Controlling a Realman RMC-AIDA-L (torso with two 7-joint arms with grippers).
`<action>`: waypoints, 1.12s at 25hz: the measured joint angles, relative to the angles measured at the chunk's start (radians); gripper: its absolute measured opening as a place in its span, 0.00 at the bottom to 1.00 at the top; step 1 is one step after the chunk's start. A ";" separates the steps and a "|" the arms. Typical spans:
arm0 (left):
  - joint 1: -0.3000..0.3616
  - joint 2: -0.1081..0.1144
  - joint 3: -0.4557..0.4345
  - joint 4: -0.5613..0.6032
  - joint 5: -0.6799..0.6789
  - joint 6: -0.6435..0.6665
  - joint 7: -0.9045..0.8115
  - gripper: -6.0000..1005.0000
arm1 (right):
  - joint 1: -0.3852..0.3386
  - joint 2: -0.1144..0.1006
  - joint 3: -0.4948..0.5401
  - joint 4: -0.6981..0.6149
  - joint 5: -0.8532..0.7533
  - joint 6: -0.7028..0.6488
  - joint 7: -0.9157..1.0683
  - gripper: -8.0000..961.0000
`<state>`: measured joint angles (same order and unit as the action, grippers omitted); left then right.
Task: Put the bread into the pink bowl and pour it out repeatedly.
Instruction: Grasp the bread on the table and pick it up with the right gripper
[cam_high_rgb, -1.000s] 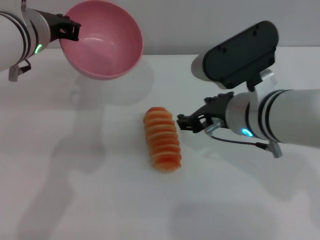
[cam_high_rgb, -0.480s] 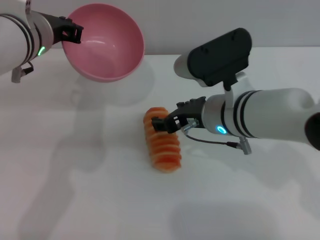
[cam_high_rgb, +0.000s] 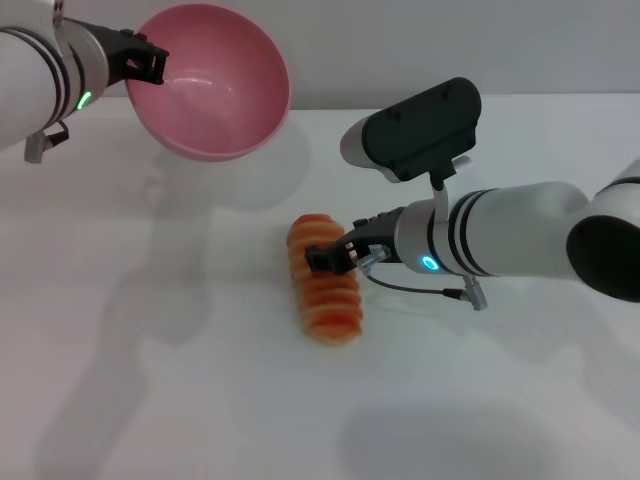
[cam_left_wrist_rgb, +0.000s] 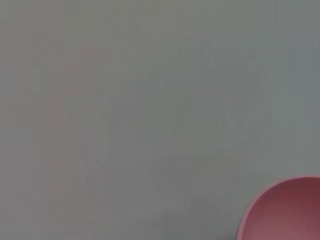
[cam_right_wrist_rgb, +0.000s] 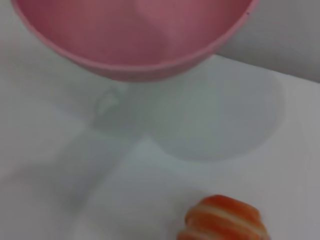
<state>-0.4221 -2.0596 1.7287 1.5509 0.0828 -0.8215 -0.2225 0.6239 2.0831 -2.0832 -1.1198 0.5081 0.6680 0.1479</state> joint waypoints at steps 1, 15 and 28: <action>0.000 0.000 0.000 0.000 0.000 0.000 0.000 0.05 | 0.013 0.000 -0.003 0.030 0.022 -0.014 -0.009 0.69; -0.029 0.000 0.000 -0.038 0.000 0.004 0.000 0.05 | 0.091 0.000 0.000 0.165 0.177 -0.034 -0.121 0.67; -0.029 -0.001 0.003 -0.048 0.000 0.008 0.001 0.05 | 0.062 -0.010 0.023 0.067 0.153 0.066 -0.176 0.55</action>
<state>-0.4512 -2.0602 1.7318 1.5025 0.0828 -0.8137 -0.2211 0.6862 2.0733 -2.0606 -1.0525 0.6610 0.7344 -0.0283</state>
